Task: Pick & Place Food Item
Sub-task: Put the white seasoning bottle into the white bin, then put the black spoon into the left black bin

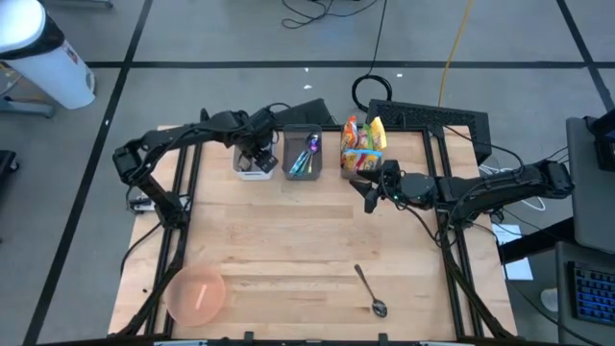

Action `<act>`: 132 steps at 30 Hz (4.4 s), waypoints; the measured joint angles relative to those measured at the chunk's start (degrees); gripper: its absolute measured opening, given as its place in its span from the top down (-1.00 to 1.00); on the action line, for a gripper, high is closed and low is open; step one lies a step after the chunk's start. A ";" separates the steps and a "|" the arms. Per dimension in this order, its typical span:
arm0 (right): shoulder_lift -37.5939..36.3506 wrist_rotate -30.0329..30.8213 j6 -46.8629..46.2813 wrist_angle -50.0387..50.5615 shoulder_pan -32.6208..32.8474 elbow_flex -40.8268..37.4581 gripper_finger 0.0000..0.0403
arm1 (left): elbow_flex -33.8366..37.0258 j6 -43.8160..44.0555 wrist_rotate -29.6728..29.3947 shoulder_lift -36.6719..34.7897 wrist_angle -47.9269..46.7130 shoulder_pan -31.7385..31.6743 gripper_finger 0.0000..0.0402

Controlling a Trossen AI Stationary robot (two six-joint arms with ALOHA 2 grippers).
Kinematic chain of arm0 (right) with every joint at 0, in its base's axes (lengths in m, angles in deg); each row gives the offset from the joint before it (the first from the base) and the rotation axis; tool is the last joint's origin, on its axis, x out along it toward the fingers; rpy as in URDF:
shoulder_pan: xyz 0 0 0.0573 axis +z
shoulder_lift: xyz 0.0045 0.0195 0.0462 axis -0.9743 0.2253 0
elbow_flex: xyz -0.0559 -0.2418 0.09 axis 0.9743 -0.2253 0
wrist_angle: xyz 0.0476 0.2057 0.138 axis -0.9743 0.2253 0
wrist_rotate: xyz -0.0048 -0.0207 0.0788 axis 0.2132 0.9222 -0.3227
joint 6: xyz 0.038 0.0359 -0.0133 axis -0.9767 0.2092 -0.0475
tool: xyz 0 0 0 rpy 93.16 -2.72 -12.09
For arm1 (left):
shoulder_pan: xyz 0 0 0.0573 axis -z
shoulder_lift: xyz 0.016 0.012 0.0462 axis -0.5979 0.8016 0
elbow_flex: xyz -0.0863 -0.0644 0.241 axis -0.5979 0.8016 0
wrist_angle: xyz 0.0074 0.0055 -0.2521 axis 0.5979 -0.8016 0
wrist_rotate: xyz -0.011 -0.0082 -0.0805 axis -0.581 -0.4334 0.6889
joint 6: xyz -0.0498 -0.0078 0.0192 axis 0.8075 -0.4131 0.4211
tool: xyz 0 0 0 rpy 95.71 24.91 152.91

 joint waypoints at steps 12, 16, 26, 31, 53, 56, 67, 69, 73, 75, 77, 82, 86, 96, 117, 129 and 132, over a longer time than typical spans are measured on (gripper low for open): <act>0.01 -0.02 -0.02 0.01 0.00 0.00 -0.04 | 0.03 -0.36 -0.21 0.00 1.84 -1.45 -0.02; 0.00 -0.02 -0.01 0.01 0.00 0.00 -0.04 | 1.63 0.35 0.09 0.00 3.95 -1.68 -0.02; 0.01 -0.02 -0.01 0.01 0.02 0.00 -0.04 | 6.71 1.89 2.59 -0.26 6.07 -1.70 -0.02; 0.01 0.02 -0.08 0.14 0.00 0.00 -0.04 | 6.87 2.06 2.85 -0.24 6.47 -1.66 -0.02; 0.01 -0.02 -0.18 0.71 0.01 0.00 -0.04 | 7.21 2.60 3.15 0.20 6.86 -1.66 -0.46; 0.01 -0.02 -0.19 0.71 0.02 0.00 -0.04 | 7.21 2.60 3.12 0.20 6.88 -1.64 -0.46; -0.01 -0.04 -0.15 0.67 0.00 0.00 -0.04 | 0.72 1.73 3.07 0.20 2.75 -1.66 -0.47; 0.00 -0.04 -0.17 0.67 0.00 0.00 -0.04 | -1.64 0.90 3.05 0.17 0.98 -1.66 -0.47; 0.01 -0.04 -0.17 0.67 0.00 0.00 -0.04 | -7.57 -0.48 2.98 0.15 -4.72 -1.66 -0.47; 0.01 -0.06 -0.17 0.67 0.01 0.00 -0.04 | -11.60 -1.11 2.94 0.15 -8.47 -1.66 -0.47; 0.01 -0.07 -0.17 0.67 0.02 0.00 -0.04 | -16.37 -1.24 2.94 0.15 -12.87 -1.65 -0.48; 0.01 -0.04 -0.15 0.66 0.01 0.00 -0.04 | -29.80 -2.55 7.14 -0.91 -21.02 -1.13 -0.48; 0.01 -0.04 -0.11 0.65 0.00 0.00 -0.04 | -36.51 -5.04 16.09 -5.29 -17.55 0.36 -0.48; 0.01 0.13 -0.17 0.62 0.02 0.00 -0.04 | -30.02 -5.31 25.03 -21.38 10.66 11.14 -0.48; 2.79 -9.02 -9.75 0.53 0.09 -0.04 -0.04 | 12.17 14.64 15.07 -24.51 53.95 33.77 -0.48; 2.62 -32.71 -23.76 2.15 7.25 -0.04 -0.04 | 15.67 19.84 13.66 -18.01 55.26 38.65 -0.48; 2.59 -33.23 -28.61 3.23 11.62 -0.04 -0.04 | 15.67 19.86 13.60 -17.19 56.84 39.37 -0.48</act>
